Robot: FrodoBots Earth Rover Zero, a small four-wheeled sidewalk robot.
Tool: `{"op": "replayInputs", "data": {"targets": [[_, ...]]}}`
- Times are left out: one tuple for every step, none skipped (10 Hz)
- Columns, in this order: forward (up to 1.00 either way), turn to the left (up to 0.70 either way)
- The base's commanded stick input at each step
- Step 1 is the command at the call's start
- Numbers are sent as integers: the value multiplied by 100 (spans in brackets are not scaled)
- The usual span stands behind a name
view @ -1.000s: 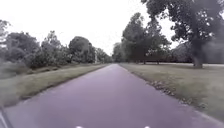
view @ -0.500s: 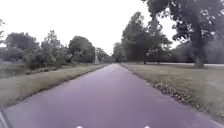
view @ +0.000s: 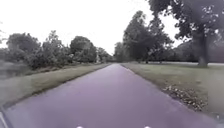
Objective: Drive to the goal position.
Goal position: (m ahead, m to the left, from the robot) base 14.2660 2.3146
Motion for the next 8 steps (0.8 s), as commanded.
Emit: {"op": "replayInputs", "data": {"targets": [[68, 1], [67, 0], [67, 0], [67, 0], [67, 0], [67, 0], [67, 0], [67, 0]]}}
